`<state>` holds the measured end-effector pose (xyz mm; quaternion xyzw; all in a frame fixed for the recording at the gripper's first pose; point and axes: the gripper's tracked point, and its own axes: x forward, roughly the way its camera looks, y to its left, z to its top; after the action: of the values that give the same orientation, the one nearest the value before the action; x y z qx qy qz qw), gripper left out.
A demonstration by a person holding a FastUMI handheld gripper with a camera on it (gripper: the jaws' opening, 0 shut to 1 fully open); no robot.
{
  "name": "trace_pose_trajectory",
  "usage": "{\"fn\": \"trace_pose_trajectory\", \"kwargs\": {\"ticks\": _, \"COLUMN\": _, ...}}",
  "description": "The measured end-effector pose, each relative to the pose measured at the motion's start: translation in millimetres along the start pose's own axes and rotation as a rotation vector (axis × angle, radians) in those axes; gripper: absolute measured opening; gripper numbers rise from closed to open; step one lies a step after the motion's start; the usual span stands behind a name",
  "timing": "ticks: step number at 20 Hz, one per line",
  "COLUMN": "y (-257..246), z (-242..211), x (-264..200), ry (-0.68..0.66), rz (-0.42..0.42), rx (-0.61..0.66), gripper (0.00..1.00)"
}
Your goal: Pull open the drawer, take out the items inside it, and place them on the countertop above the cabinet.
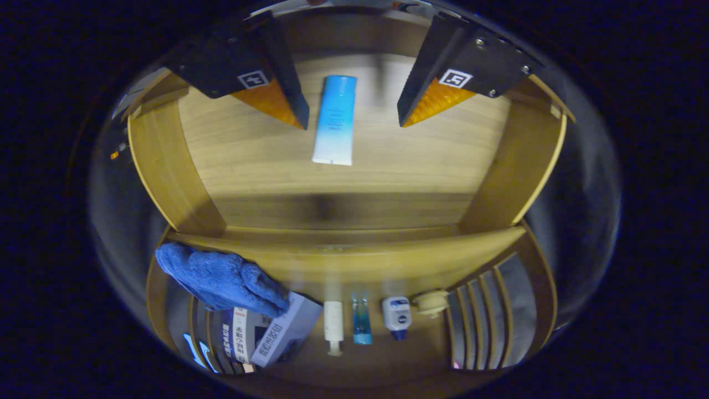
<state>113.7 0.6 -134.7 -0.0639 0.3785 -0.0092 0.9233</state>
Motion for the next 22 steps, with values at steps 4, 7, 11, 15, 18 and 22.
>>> {"fn": "trace_pose_trajectory", "kwargs": {"ticks": 4, "y": -10, "z": -12, "x": 16, "ry": 0.094, "rz": -0.06, "rx": -0.025, "gripper": 0.89}}
{"fn": "trace_pose_trajectory", "kwargs": {"ticks": 7, "y": -10, "z": -22, "x": 19, "ry": 0.19, "rz": -0.053, "rx": -0.011, "gripper": 0.73}}
{"fn": "trace_pose_trajectory", "kwargs": {"ticks": 11, "y": -2, "z": -30, "x": 20, "ry": 0.295, "rz": -0.001, "rx": 0.039, "gripper": 0.73}}
{"fn": "trace_pose_trajectory", "kwargs": {"ticks": 15, "y": 0, "z": -29, "x": 30, "ry": 0.331, "rz": -0.01, "rx": 0.142, "gripper": 0.43}}
{"fn": "trace_pose_trajectory", "kwargs": {"ticks": 18, "y": 1, "z": -22, "x": 25, "ry": 0.265, "rz": 0.021, "rx": 0.152, "gripper": 0.37}}
{"fn": "trace_pose_trajectory", "kwargs": {"ticks": 22, "y": 17, "z": -16, "x": 15, "ry": 0.202, "rz": 0.126, "rx": 0.25, "gripper": 0.32}}
